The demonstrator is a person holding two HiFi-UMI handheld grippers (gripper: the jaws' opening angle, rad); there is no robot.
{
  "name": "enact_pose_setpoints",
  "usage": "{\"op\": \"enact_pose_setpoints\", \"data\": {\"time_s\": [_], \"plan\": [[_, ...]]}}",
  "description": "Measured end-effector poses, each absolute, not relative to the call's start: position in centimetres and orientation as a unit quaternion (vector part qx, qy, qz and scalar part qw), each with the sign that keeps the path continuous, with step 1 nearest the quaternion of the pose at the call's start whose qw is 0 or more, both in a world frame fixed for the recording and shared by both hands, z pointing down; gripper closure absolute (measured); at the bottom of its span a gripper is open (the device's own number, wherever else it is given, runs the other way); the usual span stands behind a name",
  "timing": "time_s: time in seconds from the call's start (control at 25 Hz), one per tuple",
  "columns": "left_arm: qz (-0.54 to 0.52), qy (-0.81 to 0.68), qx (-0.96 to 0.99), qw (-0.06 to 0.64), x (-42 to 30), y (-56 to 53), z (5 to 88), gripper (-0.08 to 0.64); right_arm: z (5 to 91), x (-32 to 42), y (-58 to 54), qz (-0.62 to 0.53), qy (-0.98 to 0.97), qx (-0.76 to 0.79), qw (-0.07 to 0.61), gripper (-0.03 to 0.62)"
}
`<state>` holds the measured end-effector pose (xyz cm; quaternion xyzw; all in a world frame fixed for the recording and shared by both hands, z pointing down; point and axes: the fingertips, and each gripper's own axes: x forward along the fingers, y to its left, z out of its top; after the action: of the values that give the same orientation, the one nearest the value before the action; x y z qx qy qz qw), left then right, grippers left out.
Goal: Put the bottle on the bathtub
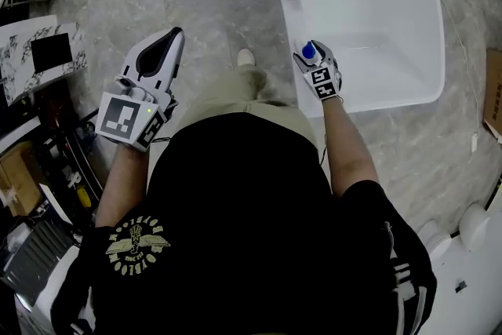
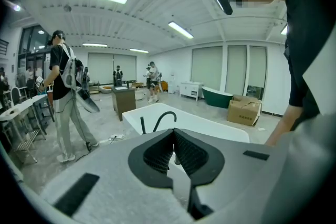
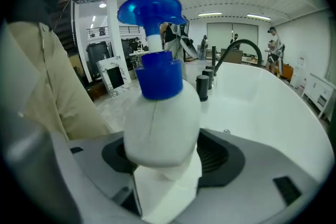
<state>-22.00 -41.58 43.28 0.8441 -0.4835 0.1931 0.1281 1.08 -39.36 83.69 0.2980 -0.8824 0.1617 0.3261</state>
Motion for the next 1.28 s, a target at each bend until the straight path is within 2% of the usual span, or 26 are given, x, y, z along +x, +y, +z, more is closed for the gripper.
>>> {"op": "enact_pose_setpoints", "data": {"time_s": [0.44, 0.72, 0.88, 1.08, 1.12, 1.24, 1.28], "plan": [[0.190, -0.486, 0.845, 0.113, -20.3, -37.9, 42.4, 0.551, 84.2, 4.9, -35.4, 0.162, -0.871, 0.318, 0.337, 0.325], [0.166, -0.464, 0.862, 0.115, -18.6, -39.0, 41.3, 0.551, 79.3, 8.4, -34.3, 0.160, -0.859, 0.358, 0.330, 0.324], [0.125, -0.453, 0.874, 0.121, -14.0, -39.1, 40.0, 0.551, 71.6, 14.6, -32.8, 0.139, -0.856, 0.415, 0.275, 0.324], [0.100, -0.420, 0.897, 0.099, -7.1, -38.1, 38.1, 0.551, 58.1, 21.3, -30.3, 0.107, -0.850, 0.490, 0.162, 0.330], [0.094, -0.416, 0.900, 0.095, -5.9, -37.7, 37.7, 0.551, 55.4, 22.3, -29.8, 0.098, -0.849, 0.500, 0.142, 0.367], [0.076, -0.410, 0.905, 0.086, -2.8, -36.4, 36.3, 0.551, 48.6, 24.2, -28.3, 0.078, -0.849, 0.513, 0.104, 0.544], [0.071, -0.411, 0.905, 0.082, -1.8, -35.8, 35.9, 0.551, 46.9, 24.7, -27.8, 0.078, -0.851, 0.511, 0.094, 0.572]]}}
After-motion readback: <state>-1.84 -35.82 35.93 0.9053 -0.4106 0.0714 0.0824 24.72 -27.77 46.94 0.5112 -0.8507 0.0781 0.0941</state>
